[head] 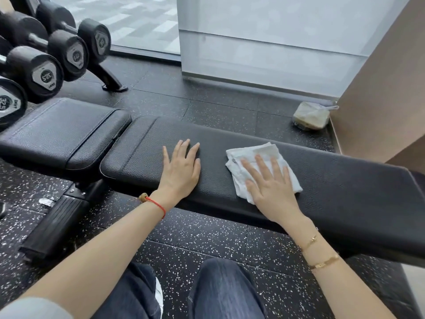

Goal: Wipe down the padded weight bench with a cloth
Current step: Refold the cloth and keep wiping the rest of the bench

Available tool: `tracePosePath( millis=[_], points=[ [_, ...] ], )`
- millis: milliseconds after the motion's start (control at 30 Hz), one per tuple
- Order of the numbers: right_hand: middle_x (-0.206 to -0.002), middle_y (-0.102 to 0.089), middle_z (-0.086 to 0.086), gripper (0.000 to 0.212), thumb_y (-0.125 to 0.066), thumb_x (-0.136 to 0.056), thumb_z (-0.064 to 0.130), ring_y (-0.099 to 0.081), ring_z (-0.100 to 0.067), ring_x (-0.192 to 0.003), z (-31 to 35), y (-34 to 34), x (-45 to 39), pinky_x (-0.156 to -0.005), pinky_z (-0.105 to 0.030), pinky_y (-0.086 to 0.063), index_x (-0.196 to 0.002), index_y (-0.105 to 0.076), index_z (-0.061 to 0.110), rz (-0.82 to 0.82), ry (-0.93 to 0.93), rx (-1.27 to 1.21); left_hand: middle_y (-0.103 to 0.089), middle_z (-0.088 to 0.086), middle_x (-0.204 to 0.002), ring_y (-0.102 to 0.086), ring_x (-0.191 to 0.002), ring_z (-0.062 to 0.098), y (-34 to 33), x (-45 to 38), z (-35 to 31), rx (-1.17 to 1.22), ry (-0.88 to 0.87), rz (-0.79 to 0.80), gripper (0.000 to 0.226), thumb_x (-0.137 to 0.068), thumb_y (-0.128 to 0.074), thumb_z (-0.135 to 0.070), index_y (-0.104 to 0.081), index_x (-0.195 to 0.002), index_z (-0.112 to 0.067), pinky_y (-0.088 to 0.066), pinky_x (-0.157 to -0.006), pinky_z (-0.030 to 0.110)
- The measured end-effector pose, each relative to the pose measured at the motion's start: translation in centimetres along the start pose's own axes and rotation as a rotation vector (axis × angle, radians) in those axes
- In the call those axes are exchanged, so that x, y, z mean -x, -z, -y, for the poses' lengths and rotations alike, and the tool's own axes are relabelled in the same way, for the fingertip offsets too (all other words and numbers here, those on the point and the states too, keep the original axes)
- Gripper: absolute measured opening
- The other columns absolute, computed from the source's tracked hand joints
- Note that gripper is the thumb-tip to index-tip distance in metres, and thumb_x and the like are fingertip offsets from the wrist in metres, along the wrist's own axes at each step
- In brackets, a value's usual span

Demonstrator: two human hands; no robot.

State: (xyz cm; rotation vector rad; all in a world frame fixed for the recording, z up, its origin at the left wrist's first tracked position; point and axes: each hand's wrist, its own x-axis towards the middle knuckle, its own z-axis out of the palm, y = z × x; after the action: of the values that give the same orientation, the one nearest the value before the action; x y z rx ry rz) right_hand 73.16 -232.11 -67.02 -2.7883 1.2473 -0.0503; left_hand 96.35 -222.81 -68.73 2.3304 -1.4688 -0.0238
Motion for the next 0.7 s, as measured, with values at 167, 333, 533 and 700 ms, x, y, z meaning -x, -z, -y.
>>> tracePosePath(
  millis=[167,333,533,700],
  points=[
    [-0.166,0.002,0.003,0.053,-0.016,-0.103,0.048,0.005,-0.034,-0.15,-4.9,1.0,-3.1,-0.119,-0.054,0.008,-0.154,-0.005,0.046,0.038,-0.381,-0.055,-0.027,0.006,-0.159,-0.014,-0.151,0.022,-0.4,-0.1,0.3,0.006,0.009,-0.023,0.05,-0.101,-0.033,-0.033,-0.033,-0.15,-0.022,0.0,-0.121,0.058],
    [-0.166,0.001,0.001,0.054,-0.019,-0.103,0.047,0.004,-0.037,-0.15,-0.2,0.7,-4.3,-0.117,-0.057,0.01,-0.155,-0.008,0.042,0.035,-0.272,-0.057,-0.029,0.005,-0.157,-0.017,-0.15,0.021,-0.5,-0.1,0.1,0.009,0.014,-0.042,0.049,-0.1,-0.035,-0.034,-0.035,-0.148,-0.023,-0.002,-0.121,0.057],
    [-0.166,-0.001,0.005,0.052,-0.018,-0.102,0.05,0.002,-0.033,-0.151,2.6,-0.5,0.8,-0.119,-0.054,0.008,-0.153,-0.004,0.05,-0.018,-0.005,-0.009,-0.034,0.006,-0.155,-0.022,-0.148,0.021,0.0,-0.1,-0.1,0.056,0.025,-0.073,0.046,-0.1,-0.037,-0.033,-0.042,-0.144,-0.021,-0.004,-0.121,0.056],
    [-0.165,0.0,0.007,0.052,-0.016,-0.102,0.05,0.003,-0.03,-0.151,-3.0,-0.4,3.5,-0.119,-0.05,0.009,-0.152,-0.002,0.051,-0.024,-0.121,-0.009,-0.038,0.007,-0.153,-0.027,-0.146,0.022,0.0,-0.2,-2.5,0.081,-0.005,-0.101,0.045,-0.099,-0.042,-0.03,-0.046,-0.142,-0.017,-0.008,-0.121,0.056]
  ],
)
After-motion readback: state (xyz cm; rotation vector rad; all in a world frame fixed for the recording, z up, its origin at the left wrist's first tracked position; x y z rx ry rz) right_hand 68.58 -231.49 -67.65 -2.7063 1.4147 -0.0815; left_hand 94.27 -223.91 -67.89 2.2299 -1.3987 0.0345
